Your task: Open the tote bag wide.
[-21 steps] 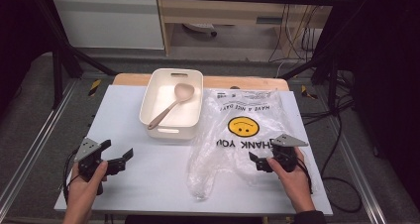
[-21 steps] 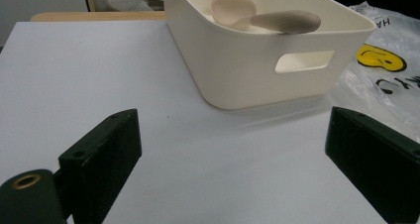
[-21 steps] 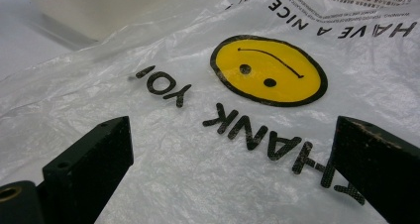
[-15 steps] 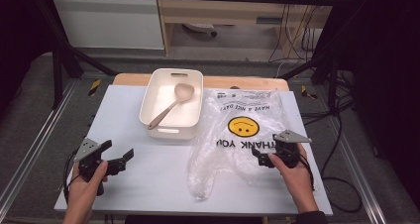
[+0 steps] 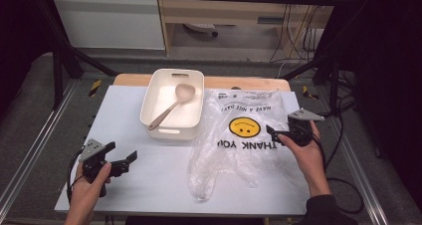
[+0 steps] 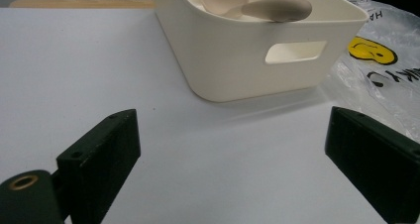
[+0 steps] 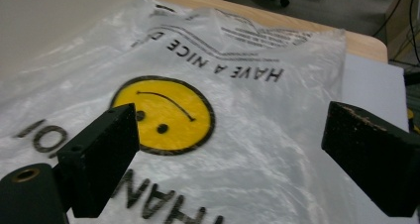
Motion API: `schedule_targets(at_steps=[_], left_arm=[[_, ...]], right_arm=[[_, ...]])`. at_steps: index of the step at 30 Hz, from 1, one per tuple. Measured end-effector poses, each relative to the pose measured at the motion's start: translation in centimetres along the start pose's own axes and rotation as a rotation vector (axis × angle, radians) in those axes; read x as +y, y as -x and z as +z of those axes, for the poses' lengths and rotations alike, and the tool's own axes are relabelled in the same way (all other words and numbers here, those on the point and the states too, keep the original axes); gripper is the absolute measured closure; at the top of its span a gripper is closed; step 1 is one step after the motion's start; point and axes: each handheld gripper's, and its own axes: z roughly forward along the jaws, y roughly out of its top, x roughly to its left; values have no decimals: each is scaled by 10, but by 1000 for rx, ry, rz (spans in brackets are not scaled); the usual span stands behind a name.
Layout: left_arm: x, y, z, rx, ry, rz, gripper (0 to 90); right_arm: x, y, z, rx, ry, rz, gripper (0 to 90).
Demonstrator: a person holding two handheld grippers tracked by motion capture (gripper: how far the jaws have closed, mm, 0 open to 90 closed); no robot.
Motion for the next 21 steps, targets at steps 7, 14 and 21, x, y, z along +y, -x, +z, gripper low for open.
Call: schedule_targets(at_steps=[7, 14, 21], left_arm=[[-1, -4, -1, 22, 0, -25, 81], [-3, 0, 2, 19, -20, -19, 83], [-4, 1, 4, 26, -27, -14, 94]], right_arm=[[-19, 39, 14, -74, -56, 60, 159], [-34, 58, 28, -93, -112, 109, 276], [-49, 66, 43, -55, -197, 131, 441]])
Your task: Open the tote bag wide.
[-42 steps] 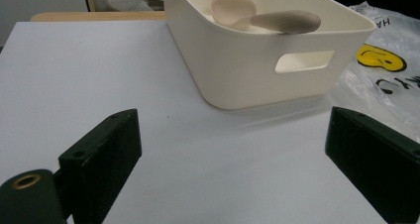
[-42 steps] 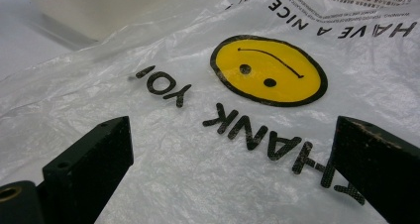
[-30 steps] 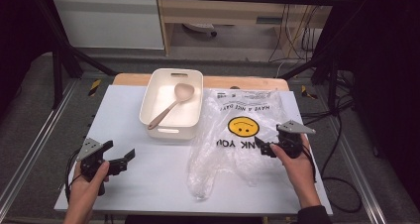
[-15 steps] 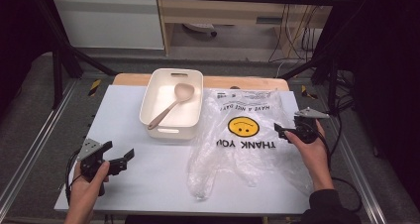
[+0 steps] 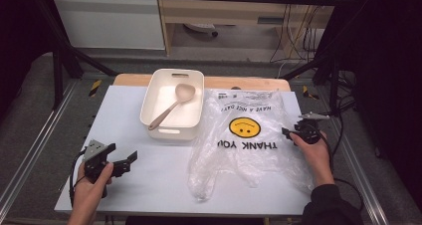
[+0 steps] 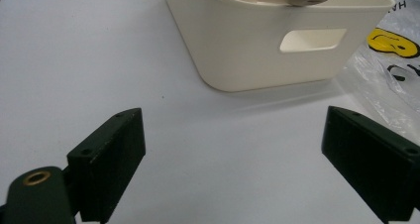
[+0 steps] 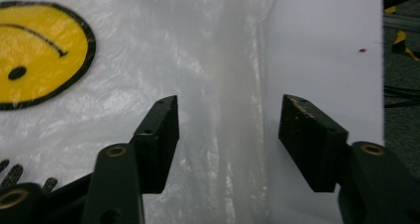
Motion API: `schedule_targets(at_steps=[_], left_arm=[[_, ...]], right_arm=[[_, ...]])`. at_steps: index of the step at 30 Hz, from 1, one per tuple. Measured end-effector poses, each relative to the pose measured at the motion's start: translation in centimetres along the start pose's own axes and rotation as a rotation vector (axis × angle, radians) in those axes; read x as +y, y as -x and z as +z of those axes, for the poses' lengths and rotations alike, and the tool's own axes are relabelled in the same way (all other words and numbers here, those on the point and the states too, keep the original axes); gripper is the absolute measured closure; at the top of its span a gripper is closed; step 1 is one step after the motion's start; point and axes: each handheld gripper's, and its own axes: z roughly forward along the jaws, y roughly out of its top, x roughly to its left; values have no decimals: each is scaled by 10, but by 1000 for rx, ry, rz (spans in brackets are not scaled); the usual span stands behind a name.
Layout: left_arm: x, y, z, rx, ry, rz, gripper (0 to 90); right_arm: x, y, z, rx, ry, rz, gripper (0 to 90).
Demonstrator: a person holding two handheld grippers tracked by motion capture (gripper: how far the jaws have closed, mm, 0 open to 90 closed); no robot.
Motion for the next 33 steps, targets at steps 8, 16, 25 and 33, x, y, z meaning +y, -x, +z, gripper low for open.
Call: schedule_targets(at_steps=[8, 16, 25, 33], left_arm=[[0, 1, 0, -5, -6, 0, 95], [0, 1, 2, -7, -13, 2, 98], [0, 2, 1, -5, -12, 5, 101], [0, 2, 1, -2, -10, 12, 102]], right_arm=[[-2, -3, 1, 17, -9, -31, 805], [-2, 3, 1, 32, -1, 46, 900], [-3, 9, -3, -14, 9, 83, 900], [-7, 21, -12, -84, 25, 147, 900]])
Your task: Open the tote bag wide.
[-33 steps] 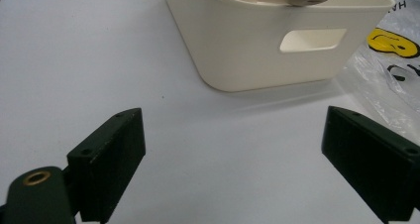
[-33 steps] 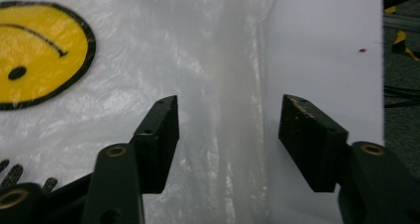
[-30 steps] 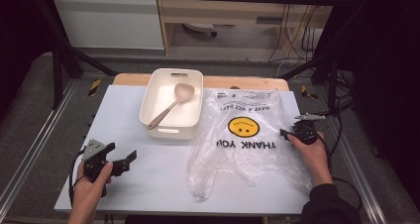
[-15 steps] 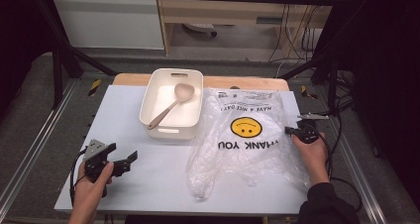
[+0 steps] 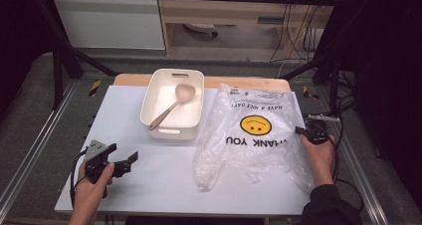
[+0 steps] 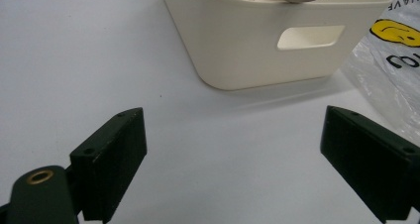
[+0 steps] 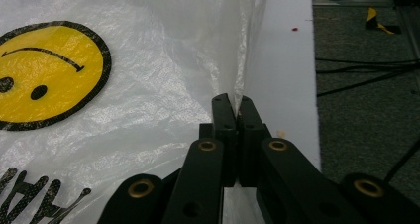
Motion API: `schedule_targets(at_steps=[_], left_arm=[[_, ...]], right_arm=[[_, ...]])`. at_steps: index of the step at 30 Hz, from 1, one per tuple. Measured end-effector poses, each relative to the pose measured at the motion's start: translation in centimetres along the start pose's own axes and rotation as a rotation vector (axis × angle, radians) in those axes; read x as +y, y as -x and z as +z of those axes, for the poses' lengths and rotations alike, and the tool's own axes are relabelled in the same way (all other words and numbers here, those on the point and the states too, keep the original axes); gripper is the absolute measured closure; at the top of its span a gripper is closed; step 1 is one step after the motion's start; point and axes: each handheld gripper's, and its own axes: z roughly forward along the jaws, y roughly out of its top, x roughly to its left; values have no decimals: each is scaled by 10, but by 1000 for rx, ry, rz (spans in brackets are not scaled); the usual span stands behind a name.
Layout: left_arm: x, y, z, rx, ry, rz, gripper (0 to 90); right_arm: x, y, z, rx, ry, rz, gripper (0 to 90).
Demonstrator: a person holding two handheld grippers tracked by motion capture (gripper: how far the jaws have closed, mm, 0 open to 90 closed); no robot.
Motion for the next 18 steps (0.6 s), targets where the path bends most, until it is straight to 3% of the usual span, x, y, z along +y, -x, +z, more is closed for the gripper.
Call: schedule_targets(at_steps=[6, 8, 14, 18], left_arm=[[1, 1, 0, 0, 3, 5, 103], [1, 1, -1, 2, 6, 9, 103], [2, 2, -4, 6, 18, 11, 102], [2, 2, -4, 6, 20, 12, 101]], right_arm=[[-6, 5, -9, -32, -5, 28, 900], [-9, 6, -13, -37, 2, 17, 893], [-10, -1, -28, -24, 42, -17, 513], [-4, -16, -45, -27, 116, -43, 288]])
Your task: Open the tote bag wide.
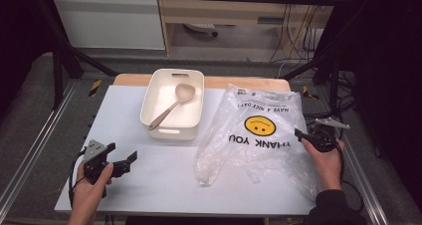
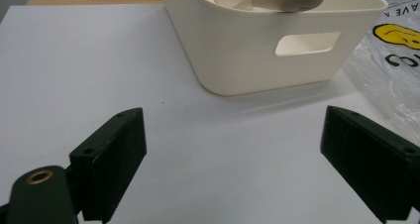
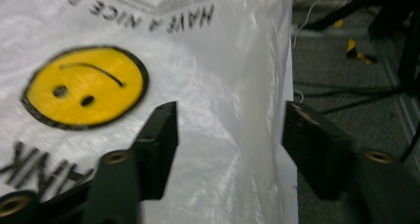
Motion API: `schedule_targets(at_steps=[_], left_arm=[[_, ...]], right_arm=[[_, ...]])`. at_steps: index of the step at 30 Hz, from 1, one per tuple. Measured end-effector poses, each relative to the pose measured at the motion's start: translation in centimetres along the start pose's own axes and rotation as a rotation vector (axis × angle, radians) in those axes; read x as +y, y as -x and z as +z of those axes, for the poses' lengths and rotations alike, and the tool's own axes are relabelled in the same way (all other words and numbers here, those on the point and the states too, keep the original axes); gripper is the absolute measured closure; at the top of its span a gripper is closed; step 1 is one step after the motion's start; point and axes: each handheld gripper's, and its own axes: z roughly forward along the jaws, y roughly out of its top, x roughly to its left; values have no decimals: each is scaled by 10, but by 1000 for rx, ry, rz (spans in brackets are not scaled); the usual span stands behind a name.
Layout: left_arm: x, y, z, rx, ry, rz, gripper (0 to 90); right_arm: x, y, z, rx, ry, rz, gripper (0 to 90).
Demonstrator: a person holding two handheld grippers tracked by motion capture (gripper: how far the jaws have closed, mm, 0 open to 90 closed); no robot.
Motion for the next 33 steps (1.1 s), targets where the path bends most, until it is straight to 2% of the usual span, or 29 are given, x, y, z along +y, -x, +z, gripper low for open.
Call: schedule_targets(at_steps=[4, 8, 11, 15, 25, 33], left_arm=[[1, -1, -1, 3, 7, 2, 100], [1, -1, -2, 0, 7, 3, 98], [1, -1, -2, 1, 9, 2, 92], [1, -1, -2, 2, 6, 2, 90], [1, -1, -1, 2, 4, 2, 87], [1, -1, -1, 0, 1, 4, 85]], right_arm=[[2, -21, -14, 10, 37, -41, 178], [1, -41, -25, 38, 58, -86, 123], [1, -54, -30, 70, 60, -95, 104], [-1, -72, -29, 122, 23, -107, 79], [-11, -131, -23, 242, -34, -235, 75], [-22, -172, -20, 354, -81, -280, 72]])
